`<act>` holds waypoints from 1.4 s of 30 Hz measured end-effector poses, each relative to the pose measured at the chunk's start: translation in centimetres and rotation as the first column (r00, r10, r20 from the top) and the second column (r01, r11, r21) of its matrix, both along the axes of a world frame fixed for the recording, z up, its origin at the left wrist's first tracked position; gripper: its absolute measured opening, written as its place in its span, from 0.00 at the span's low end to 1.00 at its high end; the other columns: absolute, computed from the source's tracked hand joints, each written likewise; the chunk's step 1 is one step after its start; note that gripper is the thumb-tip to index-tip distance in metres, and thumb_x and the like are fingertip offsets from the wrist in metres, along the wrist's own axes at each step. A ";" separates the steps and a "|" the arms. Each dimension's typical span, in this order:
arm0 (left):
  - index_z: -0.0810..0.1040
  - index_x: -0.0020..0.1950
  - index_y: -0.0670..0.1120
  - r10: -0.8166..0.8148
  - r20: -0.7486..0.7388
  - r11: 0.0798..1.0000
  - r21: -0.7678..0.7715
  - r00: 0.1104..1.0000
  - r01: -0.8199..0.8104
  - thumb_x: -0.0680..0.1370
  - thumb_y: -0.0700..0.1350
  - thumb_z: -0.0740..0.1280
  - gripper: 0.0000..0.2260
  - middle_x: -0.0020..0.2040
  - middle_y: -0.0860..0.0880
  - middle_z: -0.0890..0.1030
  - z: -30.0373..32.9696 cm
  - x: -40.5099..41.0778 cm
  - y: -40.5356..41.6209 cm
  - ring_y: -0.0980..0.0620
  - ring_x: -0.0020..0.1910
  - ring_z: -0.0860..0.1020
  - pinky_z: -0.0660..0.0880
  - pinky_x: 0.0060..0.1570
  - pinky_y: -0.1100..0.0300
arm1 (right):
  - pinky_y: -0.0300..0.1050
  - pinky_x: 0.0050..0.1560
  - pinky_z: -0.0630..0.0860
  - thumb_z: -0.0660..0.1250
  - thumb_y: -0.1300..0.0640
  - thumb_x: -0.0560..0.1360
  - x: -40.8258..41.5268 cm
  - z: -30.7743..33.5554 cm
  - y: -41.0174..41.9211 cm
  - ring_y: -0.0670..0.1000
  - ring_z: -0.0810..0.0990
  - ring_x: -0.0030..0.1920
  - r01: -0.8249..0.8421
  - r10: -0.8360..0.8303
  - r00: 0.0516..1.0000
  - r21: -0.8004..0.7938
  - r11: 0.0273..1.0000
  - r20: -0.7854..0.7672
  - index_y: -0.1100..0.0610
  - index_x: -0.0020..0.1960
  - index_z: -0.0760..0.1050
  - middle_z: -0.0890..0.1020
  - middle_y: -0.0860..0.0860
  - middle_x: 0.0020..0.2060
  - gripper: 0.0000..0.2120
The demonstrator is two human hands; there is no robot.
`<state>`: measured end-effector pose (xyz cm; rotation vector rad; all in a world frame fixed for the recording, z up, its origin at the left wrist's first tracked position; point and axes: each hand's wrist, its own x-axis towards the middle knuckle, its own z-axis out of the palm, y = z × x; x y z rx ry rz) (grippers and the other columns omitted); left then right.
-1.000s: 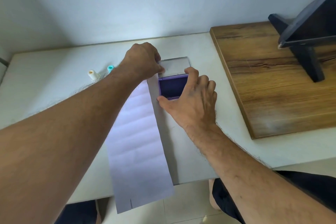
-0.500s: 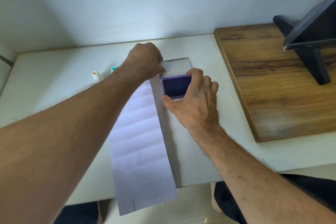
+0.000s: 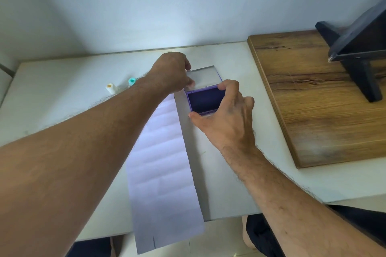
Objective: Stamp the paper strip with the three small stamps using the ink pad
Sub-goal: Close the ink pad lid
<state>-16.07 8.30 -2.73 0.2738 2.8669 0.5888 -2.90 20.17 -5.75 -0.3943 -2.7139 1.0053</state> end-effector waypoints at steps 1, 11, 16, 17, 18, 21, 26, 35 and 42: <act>0.79 0.60 0.47 -0.001 0.001 1.000 -0.001 1.000 0.001 0.69 0.48 0.77 0.21 0.56 0.47 0.80 0.0 0.0 0.1 0.47 0.57 0.76 0.74 0.54 0.56 | 0.44 0.37 0.74 0.78 0.43 0.58 0.1 0.0 0.0 0.51 0.62 0.53 -0.003 0.003 1.000 0.001 1.000 -0.005 0.50 0.62 0.62 0.76 0.48 0.58 0.39; 0.80 0.59 0.45 0.008 0.107 1.000 0.000 0.994 -0.008 0.69 0.47 0.77 0.20 0.56 0.48 0.80 0.8 -0.4 0.0 0.48 0.53 0.75 0.69 0.47 0.60 | 0.44 0.36 0.75 0.78 0.43 0.59 -0.2 0.6 0.2 0.52 0.63 0.54 -0.004 0.006 0.999 -0.049 0.999 0.044 0.49 0.62 0.61 0.74 0.45 0.51 0.39; 0.76 0.67 0.45 0.023 0.270 1.000 0.005 0.963 -0.025 0.73 0.45 0.75 0.23 0.65 0.49 0.77 2.2 -0.4 0.4 0.45 0.61 0.75 0.66 0.34 0.61 | 0.47 0.38 0.78 0.80 0.43 0.58 -0.3 1.1 0.5 0.54 0.66 0.57 -0.007 0.011 0.997 -0.052 0.999 0.079 0.48 0.62 0.61 0.68 0.43 0.48 0.40; 0.75 0.69 0.46 0.016 0.291 1.000 -0.002 0.957 -0.016 0.73 0.45 0.74 0.24 0.67 0.49 0.76 2.5 -0.5 0.6 0.44 0.63 0.74 0.64 0.32 0.61 | 0.47 0.38 0.78 0.80 0.43 0.58 -0.3 1.1 0.6 0.54 0.66 0.57 -0.012 0.016 0.996 -0.054 0.998 0.086 0.49 0.62 0.61 0.68 0.43 0.48 0.41; 0.74 0.70 0.46 0.007 0.299 1.000 -0.011 0.954 -0.004 0.74 0.44 0.74 0.25 0.68 0.48 0.75 2.6 -0.4 0.8 0.43 0.64 0.73 0.64 0.32 0.60 | 0.47 0.39 0.77 0.81 0.43 0.58 -0.4 1.1 0.7 0.53 0.66 0.57 -0.018 0.023 0.996 -0.061 0.998 0.090 0.49 0.63 0.61 0.69 0.43 0.49 0.42; 0.72 0.71 0.47 -0.028 0.278 0.998 -0.043 0.960 0.041 0.76 0.43 0.72 0.24 0.68 0.45 0.74 3.2 -0.1 1.2 0.42 0.62 0.74 0.61 0.29 0.62 | 0.45 0.40 0.73 0.81 0.48 0.61 -0.7 0.6 1.3 0.53 0.67 0.57 -0.023 0.034 0.994 -0.107 0.994 0.105 0.50 0.64 0.61 0.73 0.47 0.51 0.40; 0.79 0.55 0.41 -0.126 0.150 0.983 -0.118 0.981 0.144 0.76 0.44 0.68 0.10 0.52 0.40 0.79 4.2 0.9 1.2 0.49 0.29 0.69 0.62 0.17 0.63 | 0.47 0.44 0.74 0.77 0.59 0.67 -1.1 0.1 2.1 0.54 0.73 0.54 0.011 0.004 0.993 -0.129 0.992 0.121 0.48 0.65 0.60 0.78 0.57 0.59 0.35; 0.80 0.60 0.51 -0.289 0.191 0.942 -0.120 0.938 0.315 0.74 0.48 0.69 0.14 0.53 0.48 0.83 4.4 4.3 1.0 0.45 0.55 0.78 0.76 0.53 0.51 | 0.55 0.54 0.79 0.79 0.63 0.64 -1.6 0.5 2.6 0.59 0.77 0.57 0.002 0.016 0.995 -0.185 0.983 0.094 0.45 0.70 0.56 0.82 0.51 0.58 0.45; 0.67 0.74 0.53 -0.334 0.157 0.913 -0.189 0.929 0.361 0.68 0.53 0.77 0.37 0.66 0.49 0.74 2.8 5.5 1.2 0.47 0.67 0.70 0.66 0.54 0.59 | 0.43 0.51 0.75 0.80 0.55 0.66 -1.7 1.0 3.0 0.54 0.75 0.60 -0.006 0.019 0.988 -0.084 0.996 0.153 0.50 0.62 0.75 0.77 0.50 0.59 0.26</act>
